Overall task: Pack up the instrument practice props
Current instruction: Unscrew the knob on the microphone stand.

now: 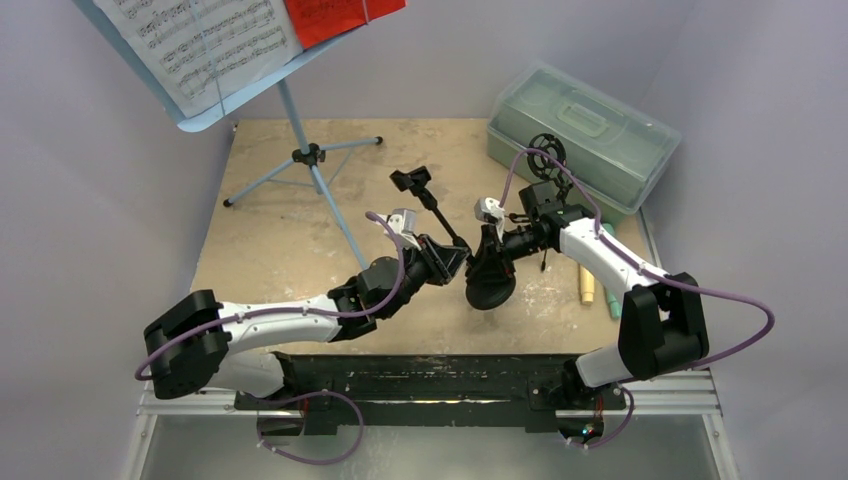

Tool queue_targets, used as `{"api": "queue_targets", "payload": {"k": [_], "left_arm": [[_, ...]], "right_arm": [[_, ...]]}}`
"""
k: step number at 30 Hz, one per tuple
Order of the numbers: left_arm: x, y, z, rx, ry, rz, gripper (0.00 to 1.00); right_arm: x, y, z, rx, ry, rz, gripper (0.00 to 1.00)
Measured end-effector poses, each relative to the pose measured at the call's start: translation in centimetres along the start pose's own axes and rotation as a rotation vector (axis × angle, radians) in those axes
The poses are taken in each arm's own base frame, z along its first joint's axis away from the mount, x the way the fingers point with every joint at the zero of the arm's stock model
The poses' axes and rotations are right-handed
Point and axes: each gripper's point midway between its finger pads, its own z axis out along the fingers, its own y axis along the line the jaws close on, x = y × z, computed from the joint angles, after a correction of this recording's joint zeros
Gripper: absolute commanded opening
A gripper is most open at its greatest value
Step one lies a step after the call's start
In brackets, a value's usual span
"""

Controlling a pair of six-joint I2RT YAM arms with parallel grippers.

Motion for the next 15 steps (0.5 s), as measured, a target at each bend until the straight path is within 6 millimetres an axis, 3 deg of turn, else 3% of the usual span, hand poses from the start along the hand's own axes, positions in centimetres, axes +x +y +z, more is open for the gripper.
{"api": "queue_targets", "payload": {"k": [7,11,15], "left_arm": [[-0.3,-0.4,-0.4,0.040,-0.008,0.027,0.64],[-2.5,-2.7,-1.8,0.156,-0.047,0.069,0.81],[-4.2,-4.1,-3.7,0.264,-0.077,0.118,0.87]], "right_arm": [[-0.1,0.0,0.0,0.000,-0.002,-0.015,0.00],[-0.1,0.1,-0.1,0.000,-0.002,-0.028,0.00],[0.1,0.2,-0.1,-0.006,0.002,-0.035,0.00]]}}
